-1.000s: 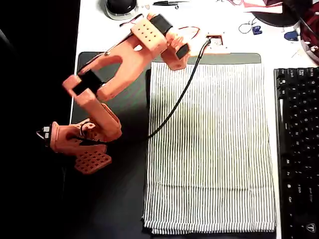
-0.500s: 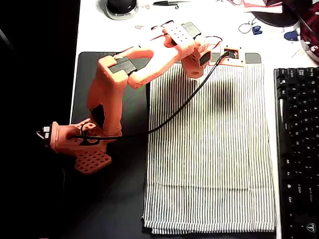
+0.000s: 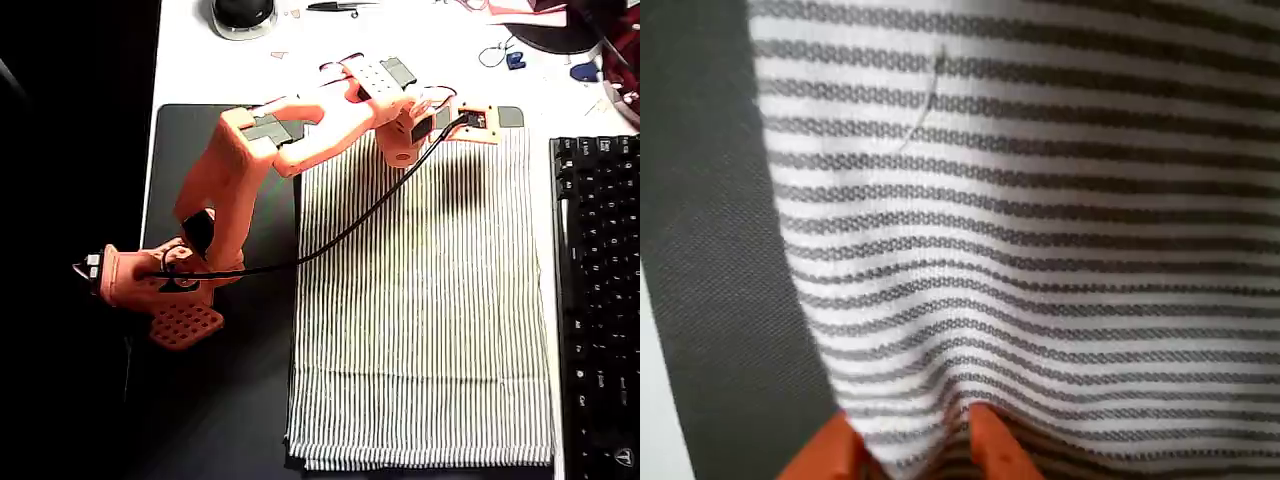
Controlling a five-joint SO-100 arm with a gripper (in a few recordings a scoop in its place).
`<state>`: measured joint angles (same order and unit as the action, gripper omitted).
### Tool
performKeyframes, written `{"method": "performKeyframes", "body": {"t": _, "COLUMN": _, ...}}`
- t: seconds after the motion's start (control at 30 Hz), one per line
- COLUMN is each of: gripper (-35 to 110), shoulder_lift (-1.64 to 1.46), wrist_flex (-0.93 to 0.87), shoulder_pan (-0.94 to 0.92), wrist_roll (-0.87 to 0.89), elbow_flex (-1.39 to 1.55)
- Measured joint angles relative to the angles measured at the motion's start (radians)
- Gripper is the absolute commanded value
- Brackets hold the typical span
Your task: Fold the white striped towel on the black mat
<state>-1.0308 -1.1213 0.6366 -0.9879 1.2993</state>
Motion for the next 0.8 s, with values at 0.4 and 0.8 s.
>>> {"method": "performKeyframes", "body": {"t": 0.4, "gripper": 0, "shoulder_lift": -0.06, "wrist_flex": -0.063, "shoulder_pan": 0.003, "wrist_roll": 0.011, "elbow_flex": -0.003}}
{"method": "performKeyframes", "body": {"t": 0.8, "gripper": 0, "shoulder_lift": -0.327, "wrist_flex": -0.403, "shoulder_pan": -0.121, "wrist_roll": -0.095, "elbow_flex": -0.071}}
